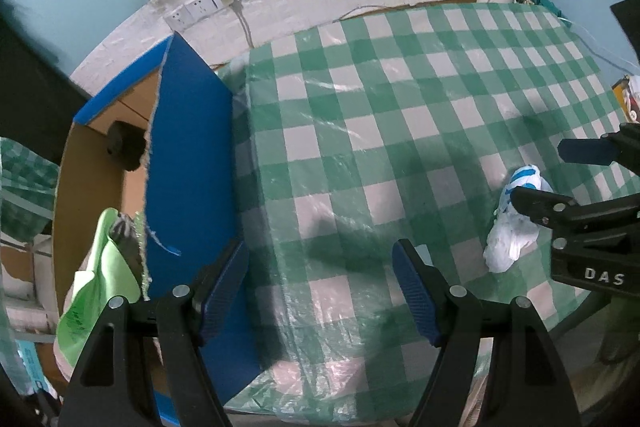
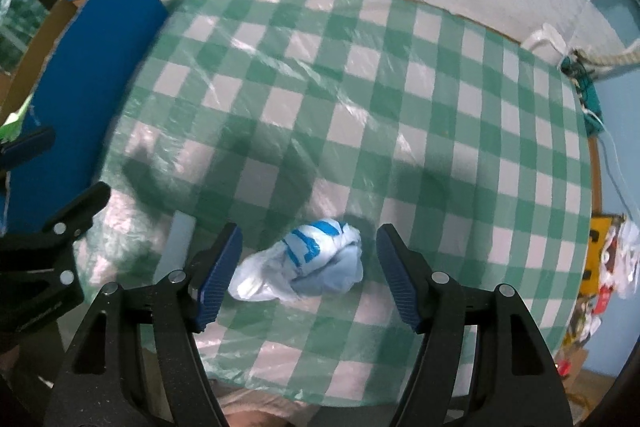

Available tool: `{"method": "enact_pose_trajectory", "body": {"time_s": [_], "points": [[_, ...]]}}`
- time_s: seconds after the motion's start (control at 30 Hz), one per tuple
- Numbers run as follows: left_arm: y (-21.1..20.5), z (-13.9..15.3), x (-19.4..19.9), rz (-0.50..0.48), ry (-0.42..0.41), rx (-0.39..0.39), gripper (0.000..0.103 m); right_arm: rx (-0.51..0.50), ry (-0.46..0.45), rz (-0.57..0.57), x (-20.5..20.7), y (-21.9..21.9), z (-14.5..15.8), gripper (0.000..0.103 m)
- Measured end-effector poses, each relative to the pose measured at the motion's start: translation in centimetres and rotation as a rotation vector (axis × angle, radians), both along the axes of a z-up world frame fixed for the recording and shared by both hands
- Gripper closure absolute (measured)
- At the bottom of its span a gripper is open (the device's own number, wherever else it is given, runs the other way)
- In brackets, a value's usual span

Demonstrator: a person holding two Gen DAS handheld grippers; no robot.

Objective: Organize soft objects
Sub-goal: 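Move both grippers back over the table toward the white-blue cloth and white foam tube, then grasp the white-blue cloth with the right gripper while the left gripper grasps the white foam tube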

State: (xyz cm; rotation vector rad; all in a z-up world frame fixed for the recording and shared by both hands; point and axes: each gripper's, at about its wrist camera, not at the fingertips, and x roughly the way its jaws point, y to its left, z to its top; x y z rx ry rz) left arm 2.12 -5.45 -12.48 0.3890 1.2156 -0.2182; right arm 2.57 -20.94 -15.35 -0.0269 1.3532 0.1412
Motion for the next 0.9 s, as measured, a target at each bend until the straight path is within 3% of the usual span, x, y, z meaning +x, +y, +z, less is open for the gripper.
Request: {"method": "enact_pose_trajectory", "body": {"time_s": [0.33, 0.77, 0.83, 0.9], "points": [[-0.6, -1.9, 0.3, -0.003, 0.044, 0.012, 0.027, -0.007, 0.076, -0.082, 0.0, -0.7, -3.1, 0.034], [-1.9, -3.5, 0.1, -0.035, 0.107, 0.005, 0.027, -0.001, 0.147, -0.077, 0.2, -1.0, -6.7, 0.034], [-2.0, -3.7, 0.0, -0.035, 0.121, -0.001, 0.027, -0.012, 0.136, -0.052, 0.2, -0.9, -6.9, 0.046], [-2.2, -4.1, -0.1, -0.039, 0.136, -0.007, 0.027, -0.017, 0.129, -0.019, 0.2, -0.8, -7.1, 0.049]]}}
